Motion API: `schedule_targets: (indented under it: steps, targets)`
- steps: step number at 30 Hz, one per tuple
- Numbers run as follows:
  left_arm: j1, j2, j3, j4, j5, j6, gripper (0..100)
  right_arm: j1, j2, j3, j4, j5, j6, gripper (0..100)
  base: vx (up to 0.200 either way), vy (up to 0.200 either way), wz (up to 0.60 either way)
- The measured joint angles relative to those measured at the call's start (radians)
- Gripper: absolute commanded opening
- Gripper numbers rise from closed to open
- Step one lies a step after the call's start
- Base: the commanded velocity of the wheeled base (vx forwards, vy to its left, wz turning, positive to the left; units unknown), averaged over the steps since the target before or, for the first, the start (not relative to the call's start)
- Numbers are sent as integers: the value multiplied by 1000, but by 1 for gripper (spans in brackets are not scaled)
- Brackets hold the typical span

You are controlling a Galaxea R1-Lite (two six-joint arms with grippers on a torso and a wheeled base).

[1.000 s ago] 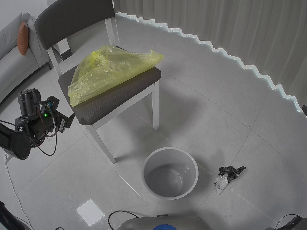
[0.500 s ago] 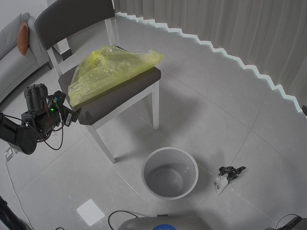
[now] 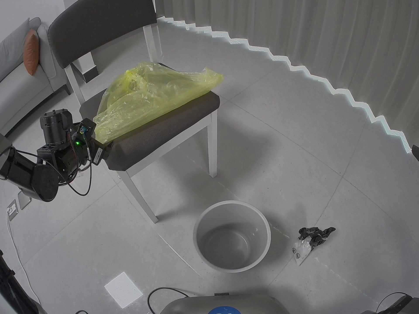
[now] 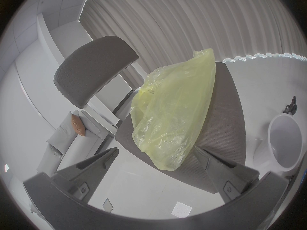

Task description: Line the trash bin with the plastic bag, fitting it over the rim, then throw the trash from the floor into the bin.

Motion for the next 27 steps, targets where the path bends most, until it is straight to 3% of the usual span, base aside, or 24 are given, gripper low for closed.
schedule_targets:
  steps: [27]
  targets:
    - [34, 40, -123, -7, 3, -5, 100, -1, 2, 5, 0, 33, 2, 100, 0, 0, 0]
